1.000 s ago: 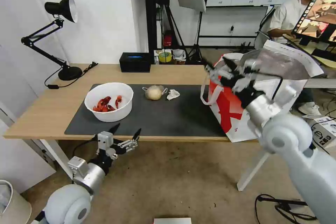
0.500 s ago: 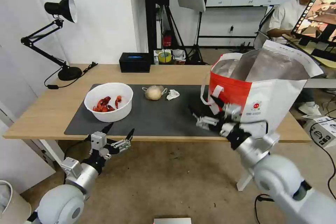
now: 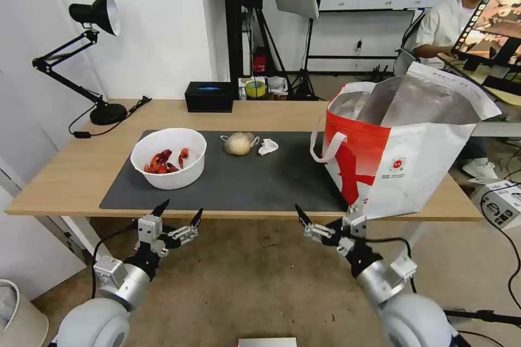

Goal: Pick up the trash from the table and place it into the takeout bag.

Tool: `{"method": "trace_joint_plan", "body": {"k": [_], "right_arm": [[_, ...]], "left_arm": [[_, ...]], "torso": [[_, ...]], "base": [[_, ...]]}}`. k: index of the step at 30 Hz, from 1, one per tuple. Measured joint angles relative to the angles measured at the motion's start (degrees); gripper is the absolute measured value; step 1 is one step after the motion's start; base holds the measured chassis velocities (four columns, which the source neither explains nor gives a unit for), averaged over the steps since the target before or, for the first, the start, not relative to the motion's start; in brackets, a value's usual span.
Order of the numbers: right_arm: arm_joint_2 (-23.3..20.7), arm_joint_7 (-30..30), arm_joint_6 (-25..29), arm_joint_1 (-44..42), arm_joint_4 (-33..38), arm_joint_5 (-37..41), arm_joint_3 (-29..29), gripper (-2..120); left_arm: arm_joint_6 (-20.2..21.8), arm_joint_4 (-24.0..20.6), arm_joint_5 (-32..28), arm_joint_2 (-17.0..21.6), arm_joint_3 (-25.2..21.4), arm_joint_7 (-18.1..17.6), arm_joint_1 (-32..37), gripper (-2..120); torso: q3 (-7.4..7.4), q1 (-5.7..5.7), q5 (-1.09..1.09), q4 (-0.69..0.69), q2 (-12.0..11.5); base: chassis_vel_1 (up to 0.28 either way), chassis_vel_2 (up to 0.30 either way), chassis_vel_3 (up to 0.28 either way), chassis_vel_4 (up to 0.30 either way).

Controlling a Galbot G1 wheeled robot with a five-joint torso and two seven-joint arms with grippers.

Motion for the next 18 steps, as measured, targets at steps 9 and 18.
{"method": "trace_joint_plan", "body": {"k": [9, 18], "right_arm": [[1.1, 1.1, 0.1, -3.1, 0.1, -1.6, 1.3, 100], [0.4, 1.9, -1.0, -3.3, 1.7, -1.5, 2.1, 100]], "left_arm": [[-0.2, 0.9, 1.9, -2.3, 0.7, 0.1, 1.3, 100], [-0.9, 1.0, 2.9, -3.0, 0.6, 0.1, 2.7, 100]], "torso": [[0.0, 0.01, 0.0, 0.0, 0.0], [0.01, 0.01, -0.01, 0.01, 0.0]], "base": [[0.0, 0.0, 0.0, 0.0], [0.0, 0.0, 0.0, 0.0]]}}
